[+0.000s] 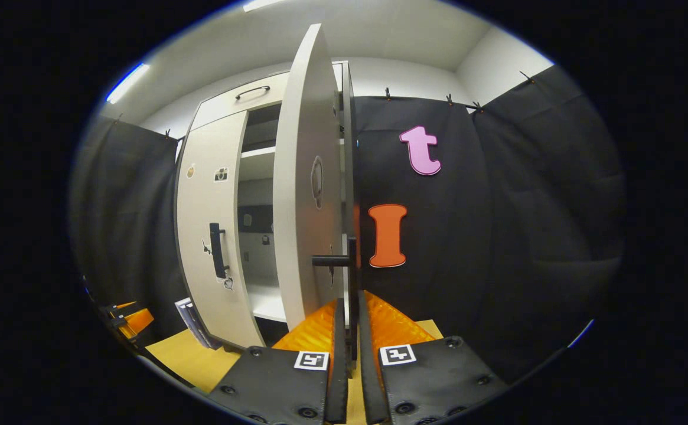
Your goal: Open the right door of the double-door shoe cabinet with the right hand, and open the left door with the left hand.
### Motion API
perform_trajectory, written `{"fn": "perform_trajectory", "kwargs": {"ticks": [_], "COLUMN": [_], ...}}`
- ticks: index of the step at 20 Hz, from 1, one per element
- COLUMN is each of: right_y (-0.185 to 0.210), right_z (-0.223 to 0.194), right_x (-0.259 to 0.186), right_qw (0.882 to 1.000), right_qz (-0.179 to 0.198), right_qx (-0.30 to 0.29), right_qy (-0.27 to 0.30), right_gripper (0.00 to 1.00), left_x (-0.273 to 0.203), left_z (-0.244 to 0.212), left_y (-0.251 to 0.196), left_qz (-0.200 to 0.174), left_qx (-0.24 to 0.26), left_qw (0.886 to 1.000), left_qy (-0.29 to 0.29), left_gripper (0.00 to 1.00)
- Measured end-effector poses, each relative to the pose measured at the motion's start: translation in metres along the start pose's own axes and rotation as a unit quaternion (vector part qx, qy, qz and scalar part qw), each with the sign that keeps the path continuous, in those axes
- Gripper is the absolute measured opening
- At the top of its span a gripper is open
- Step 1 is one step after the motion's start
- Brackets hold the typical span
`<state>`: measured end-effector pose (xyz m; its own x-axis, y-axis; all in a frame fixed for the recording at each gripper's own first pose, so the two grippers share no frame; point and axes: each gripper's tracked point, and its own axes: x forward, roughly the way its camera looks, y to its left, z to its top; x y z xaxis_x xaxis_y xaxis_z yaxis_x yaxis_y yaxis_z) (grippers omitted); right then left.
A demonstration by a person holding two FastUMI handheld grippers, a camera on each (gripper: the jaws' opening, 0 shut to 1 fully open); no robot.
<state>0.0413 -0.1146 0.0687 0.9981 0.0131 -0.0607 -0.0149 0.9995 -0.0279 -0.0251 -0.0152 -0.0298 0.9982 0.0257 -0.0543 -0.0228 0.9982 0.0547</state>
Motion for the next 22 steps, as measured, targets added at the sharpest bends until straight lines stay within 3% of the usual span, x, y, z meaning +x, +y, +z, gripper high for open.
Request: {"fn": "perform_trajectory", "kwargs": {"ticks": [5, 11, 16, 18, 19, 22], "right_y": [0.002, 0.000, 0.016, 0.012, 0.009, 0.008], "right_z": [-0.001, -0.017, -0.036, -0.040, -0.040, -0.038], "right_x": [-0.023, -0.065, -0.091, -0.098, -0.102, -0.105], "right_qw": [0.999, 0.997, 0.998, 0.998, 0.998, 0.998], "right_qz": [-0.030, -0.074, -0.057, -0.063, -0.069, -0.069], "right_qx": [0.014, -0.038, 0.003, 0.000, -0.001, 0.007], "right_qy": [-0.008, 0.005, 0.013, 0.012, 0.010, 0.003], "right_gripper": [0.18, 0.18, 0.19, 0.44, 0.43, 0.80], "left_x": [0.010, 0.050, 0.096, 0.115, 0.122, 0.148], "left_z": [0.012, 0.043, 0.069, 0.078, 0.081, 0.091], "left_y": [0.000, -0.013, -0.040, -0.051, -0.060, -0.078], "left_qz": [0.002, -0.010, -0.045, -0.054, -0.063, -0.080], "left_qx": [0.004, 0.031, 0.046, 0.049, 0.050, 0.062], "left_qw": [1.000, 0.999, 0.998, 0.997, 0.997, 0.995], "left_qy": [-0.003, -0.007, -0.003, -0.004, -0.005, -0.013], "left_gripper": [0.94, 0.94, 0.95, 0.95, 0.95, 0.95]}}
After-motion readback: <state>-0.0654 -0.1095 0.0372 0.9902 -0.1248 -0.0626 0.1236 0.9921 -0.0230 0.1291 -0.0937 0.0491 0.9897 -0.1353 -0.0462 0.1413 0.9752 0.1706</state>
